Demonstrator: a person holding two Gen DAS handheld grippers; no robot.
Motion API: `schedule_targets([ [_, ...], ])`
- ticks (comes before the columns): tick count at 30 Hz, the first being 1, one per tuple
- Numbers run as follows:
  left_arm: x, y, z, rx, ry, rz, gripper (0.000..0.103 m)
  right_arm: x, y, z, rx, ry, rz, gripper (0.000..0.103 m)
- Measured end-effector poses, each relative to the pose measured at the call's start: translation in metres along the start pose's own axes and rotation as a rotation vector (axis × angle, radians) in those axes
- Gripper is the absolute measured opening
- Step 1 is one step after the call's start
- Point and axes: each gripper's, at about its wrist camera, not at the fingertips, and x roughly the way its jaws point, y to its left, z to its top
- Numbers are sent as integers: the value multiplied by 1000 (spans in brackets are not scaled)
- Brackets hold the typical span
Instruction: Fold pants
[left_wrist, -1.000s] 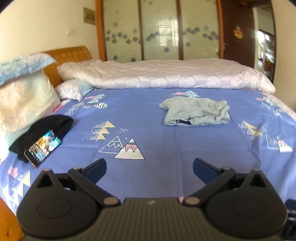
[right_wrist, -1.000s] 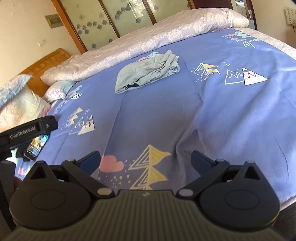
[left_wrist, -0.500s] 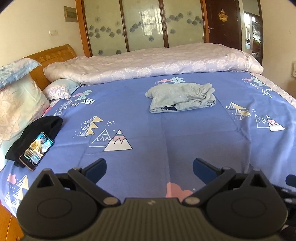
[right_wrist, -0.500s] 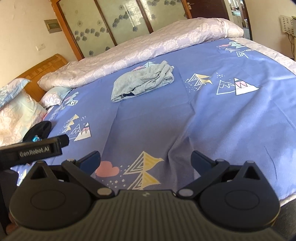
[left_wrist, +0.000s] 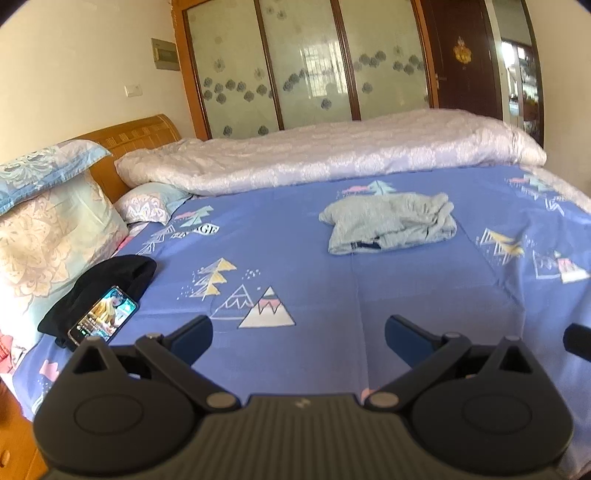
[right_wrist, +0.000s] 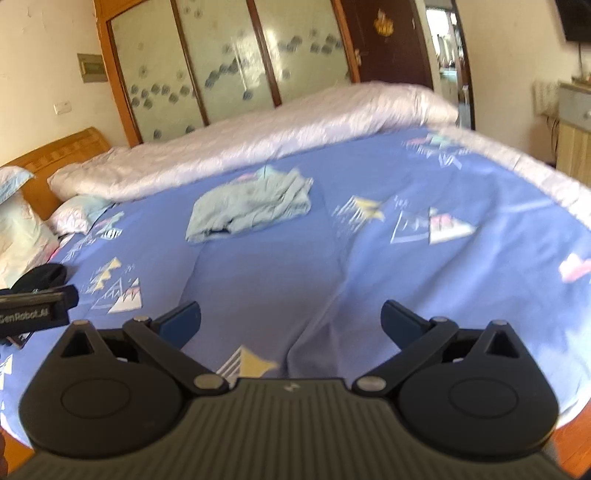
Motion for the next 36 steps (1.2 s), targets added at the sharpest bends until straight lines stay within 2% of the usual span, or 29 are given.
schedule_targets([
  [3,-4,5,2,-40,-19,-42,103,-3,-2,9,-26,7,25,103],
  [7,-8,12,4,-88,-30,-128,103,-6,-6,17,-13,46,153,103],
  [9,-9,12,5,-89,-33,-152,103,-8,-4,18,-11,39,170,103],
  [15,-10,1,2,-35,-27,-137,103,-15,10,11,-69,-66,82,103],
  [21,-16,2,5,-47,-52,-145,103,-3,12,7,-54,26,118,103],
  [26,-19,4,5,-37,-64,-145,103,-2,23,5,-124,40,120,103],
  [36,-4,6,0,-51,33,-114,103,7,26,-2,-93,146,172,103],
])
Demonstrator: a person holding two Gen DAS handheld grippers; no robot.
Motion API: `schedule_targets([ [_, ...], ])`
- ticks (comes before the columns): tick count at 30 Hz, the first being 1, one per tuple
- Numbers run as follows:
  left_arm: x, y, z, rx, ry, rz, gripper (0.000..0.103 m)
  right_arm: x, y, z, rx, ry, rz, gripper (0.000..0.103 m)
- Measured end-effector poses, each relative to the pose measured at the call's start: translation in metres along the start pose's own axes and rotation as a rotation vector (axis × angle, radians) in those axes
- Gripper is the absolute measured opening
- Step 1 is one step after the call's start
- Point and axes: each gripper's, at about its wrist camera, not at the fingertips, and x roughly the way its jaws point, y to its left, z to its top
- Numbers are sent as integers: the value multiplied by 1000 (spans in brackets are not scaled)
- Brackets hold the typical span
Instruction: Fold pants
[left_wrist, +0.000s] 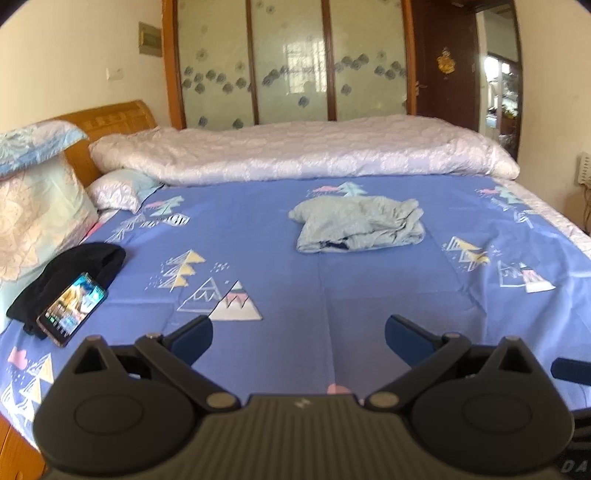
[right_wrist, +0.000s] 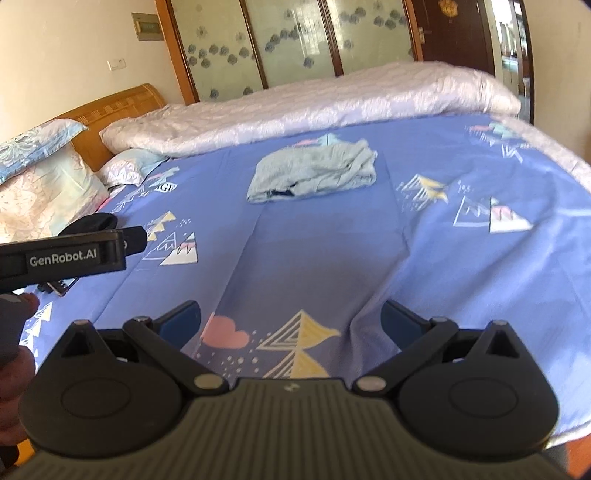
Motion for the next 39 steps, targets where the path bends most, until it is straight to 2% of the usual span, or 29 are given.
schedule_targets([
  [5,16,2,-6,20,87,37,103,2,-2,-2,53,32,19,103],
  [9,25,5,-13,8,152,31,103,1,-2,-3,59,43,25,103],
  [24,28,-5,-17,73,170,59,103,2,-8,-5,90,63,37,103],
  [32,26,-9,-20,91,174,27,103,2,-13,-6,108,72,41,103],
  [35,28,-11,-21,94,199,32,103,2,-14,-6,110,73,42,103],
  [39,25,-10,-22,87,187,30,103,2,-17,-6,118,76,42,103],
])
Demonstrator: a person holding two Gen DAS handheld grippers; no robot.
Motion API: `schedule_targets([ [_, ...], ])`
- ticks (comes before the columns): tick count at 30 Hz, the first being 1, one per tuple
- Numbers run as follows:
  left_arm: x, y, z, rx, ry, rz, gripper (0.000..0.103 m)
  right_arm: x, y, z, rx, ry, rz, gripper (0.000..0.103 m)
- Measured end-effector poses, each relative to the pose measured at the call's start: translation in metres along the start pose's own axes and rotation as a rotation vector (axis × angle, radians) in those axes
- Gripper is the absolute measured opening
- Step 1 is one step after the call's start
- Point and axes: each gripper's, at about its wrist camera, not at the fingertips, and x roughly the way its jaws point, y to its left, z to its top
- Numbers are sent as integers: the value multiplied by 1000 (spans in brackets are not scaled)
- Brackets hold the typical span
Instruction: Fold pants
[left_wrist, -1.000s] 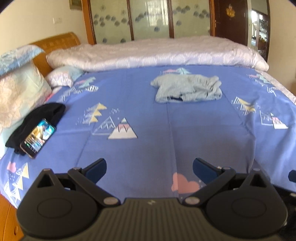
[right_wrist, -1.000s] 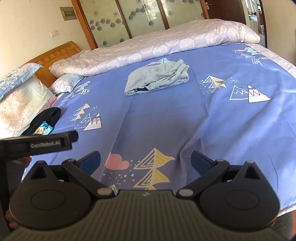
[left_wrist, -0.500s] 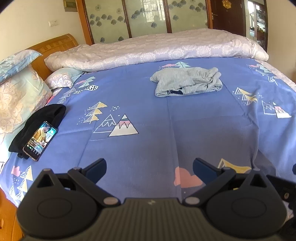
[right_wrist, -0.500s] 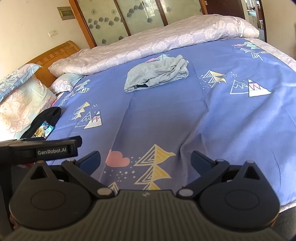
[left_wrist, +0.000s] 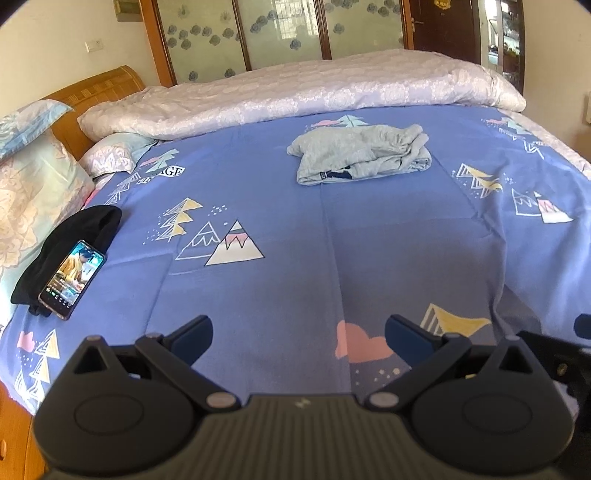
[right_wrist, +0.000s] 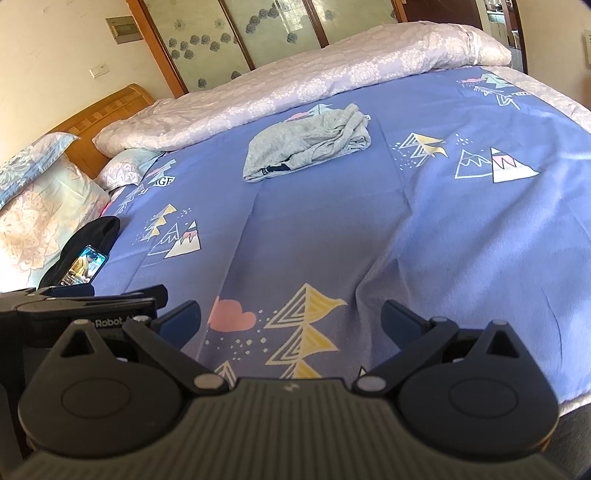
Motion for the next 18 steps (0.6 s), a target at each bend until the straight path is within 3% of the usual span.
schedule_targets([
  [5,4,0,0,14,12,49,103,1,-2,0,10,10,3,103],
  [18,18,-4,-5,37,86,74,103,0,-9,1,31,-2,-7,103],
])
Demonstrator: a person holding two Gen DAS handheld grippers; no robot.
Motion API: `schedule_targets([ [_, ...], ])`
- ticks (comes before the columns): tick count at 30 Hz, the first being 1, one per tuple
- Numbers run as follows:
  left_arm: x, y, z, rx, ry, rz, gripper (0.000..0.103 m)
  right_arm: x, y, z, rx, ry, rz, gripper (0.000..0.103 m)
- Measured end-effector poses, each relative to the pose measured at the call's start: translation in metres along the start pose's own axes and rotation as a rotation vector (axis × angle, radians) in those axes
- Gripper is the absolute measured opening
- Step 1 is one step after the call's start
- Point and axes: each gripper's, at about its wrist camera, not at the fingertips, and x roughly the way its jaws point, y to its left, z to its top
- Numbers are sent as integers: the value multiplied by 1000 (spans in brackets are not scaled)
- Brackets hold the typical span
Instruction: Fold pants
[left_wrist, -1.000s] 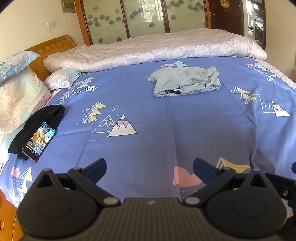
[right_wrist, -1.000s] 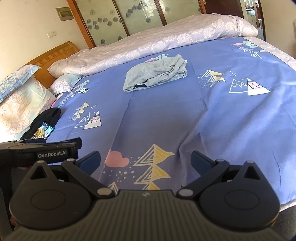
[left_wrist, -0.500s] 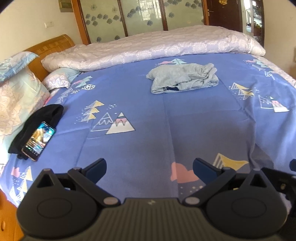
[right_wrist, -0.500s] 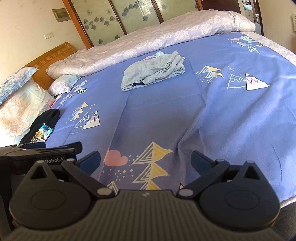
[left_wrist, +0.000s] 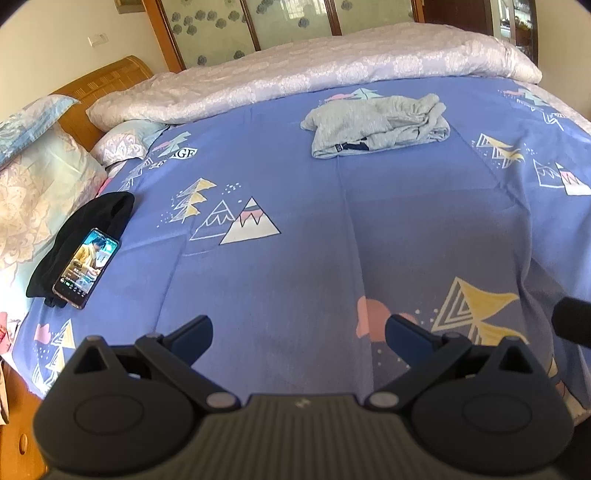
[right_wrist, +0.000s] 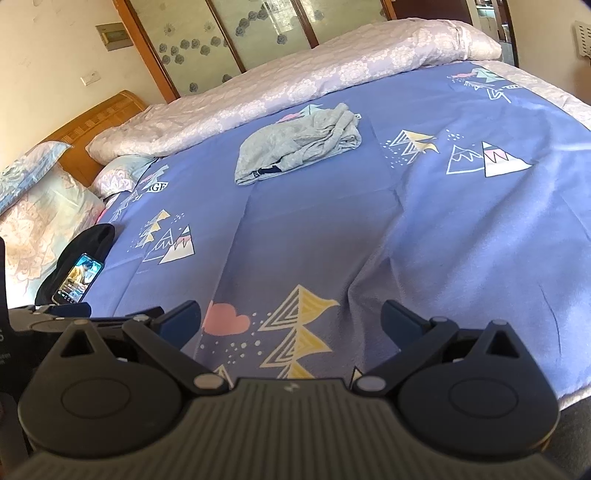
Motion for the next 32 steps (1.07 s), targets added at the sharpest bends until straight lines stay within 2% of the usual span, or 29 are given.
schedule_targets([
  [25,13,-11,4,13,52,-16,103,5,-8,2,17,18,5,103],
  [32,10,-18,13,27,15,-66,103,9,-14,3,24,17,2,103],
])
